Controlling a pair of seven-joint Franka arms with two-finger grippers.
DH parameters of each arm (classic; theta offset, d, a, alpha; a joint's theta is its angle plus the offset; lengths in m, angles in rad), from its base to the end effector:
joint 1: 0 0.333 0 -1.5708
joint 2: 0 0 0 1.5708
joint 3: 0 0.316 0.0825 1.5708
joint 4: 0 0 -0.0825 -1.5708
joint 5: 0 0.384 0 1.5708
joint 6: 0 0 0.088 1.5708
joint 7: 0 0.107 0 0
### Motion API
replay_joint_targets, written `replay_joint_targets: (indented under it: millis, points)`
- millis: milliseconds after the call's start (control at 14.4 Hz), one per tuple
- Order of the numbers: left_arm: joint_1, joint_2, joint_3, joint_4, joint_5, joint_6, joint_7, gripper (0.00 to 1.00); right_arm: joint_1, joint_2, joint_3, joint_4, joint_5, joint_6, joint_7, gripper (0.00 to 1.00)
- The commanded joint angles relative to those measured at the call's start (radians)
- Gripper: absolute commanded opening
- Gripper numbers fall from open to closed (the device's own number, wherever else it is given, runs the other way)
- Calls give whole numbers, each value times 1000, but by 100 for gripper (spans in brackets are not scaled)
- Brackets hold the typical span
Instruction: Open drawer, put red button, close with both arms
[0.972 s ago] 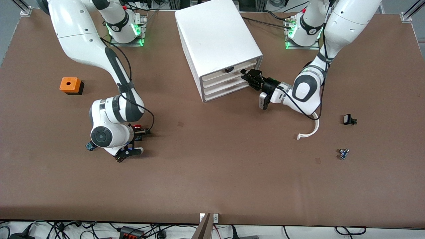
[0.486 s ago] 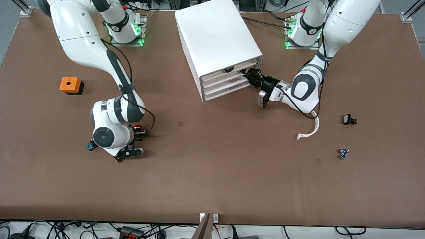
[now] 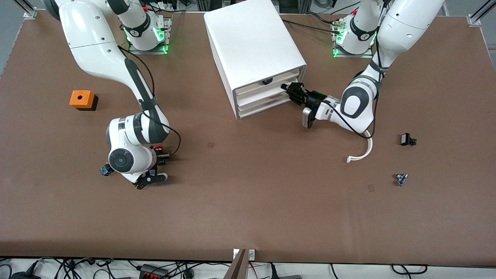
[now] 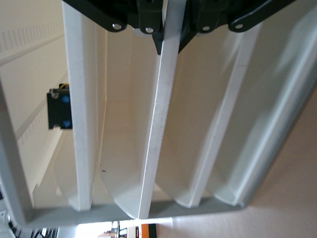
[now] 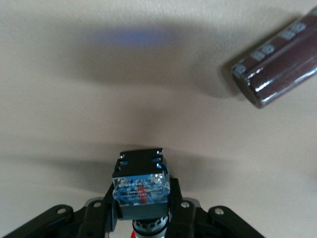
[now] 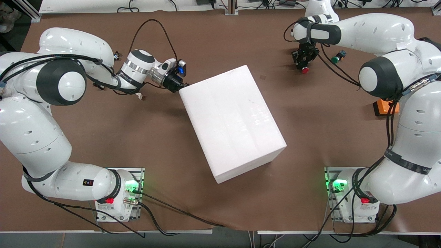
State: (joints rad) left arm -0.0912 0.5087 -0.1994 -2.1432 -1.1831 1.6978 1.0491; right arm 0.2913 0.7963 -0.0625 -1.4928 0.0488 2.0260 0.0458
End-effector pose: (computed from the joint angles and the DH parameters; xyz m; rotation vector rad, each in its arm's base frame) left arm 0.4519 -0.2304 0.1763 1.7277 -0.4693 -0.4019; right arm 0.6645 0.1637 0.1790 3.0632 0.2589 -0.3989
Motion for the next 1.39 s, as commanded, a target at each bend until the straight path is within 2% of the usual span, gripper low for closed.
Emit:
replay_joint_targets:
  millis: [0,278,417,486,556,625,833,972,1042,1319]
  points:
    - [53,51,3,72,-6,14,11,6,-1,-15,-2,71,-6,-33,-30,0]
    - [135,118,6,205,100,10,2,8,9,-17,9,225,0,-136,-30,0]
    - [157,132,8,250,125,8,-3,10,12,-17,41,301,2,-168,-30,0]
    - [163,135,8,258,126,7,-4,23,12,-17,61,331,3,-174,-30,0]
    - [165,134,8,259,126,5,-26,58,12,-17,90,357,3,-174,-29,0]
    - [168,129,6,261,128,2,-37,100,15,-20,122,371,2,-174,-23,0]
    - [176,123,11,316,144,-73,-117,100,19,-55,205,375,0,-173,-7,0]
    - [189,113,9,406,259,-140,-260,100,48,-68,250,375,-1,-173,35,0]
    - [191,111,9,454,325,-179,-332,100,83,-69,250,375,-3,-173,81,0]
    - [217,106,9,615,468,-276,-571,100,239,-69,239,411,-9,-174,320,0]
